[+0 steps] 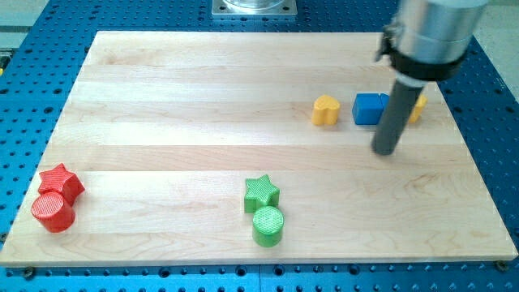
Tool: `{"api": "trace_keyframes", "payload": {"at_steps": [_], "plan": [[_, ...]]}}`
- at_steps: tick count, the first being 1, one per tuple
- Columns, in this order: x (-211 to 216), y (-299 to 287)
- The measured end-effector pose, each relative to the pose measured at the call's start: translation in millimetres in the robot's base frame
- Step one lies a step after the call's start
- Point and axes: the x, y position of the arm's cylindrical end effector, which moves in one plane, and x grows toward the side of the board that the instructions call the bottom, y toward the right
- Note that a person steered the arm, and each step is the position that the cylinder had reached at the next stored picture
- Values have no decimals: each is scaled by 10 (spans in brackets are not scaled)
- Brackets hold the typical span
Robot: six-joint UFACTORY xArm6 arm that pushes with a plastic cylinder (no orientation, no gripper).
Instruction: Move the blue blocks at the top center of the board
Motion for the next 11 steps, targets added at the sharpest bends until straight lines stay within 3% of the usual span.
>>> {"api": "trace_keyframes", "payload": {"at_steps": [2, 3, 4, 5, 7, 8, 10, 11], "plan": [[-614, 0], [-962, -381], [-1009, -1043], [-579, -808], [-1480, -1490], [-883, -800], [-879, -1711], [-378, -1856]]}}
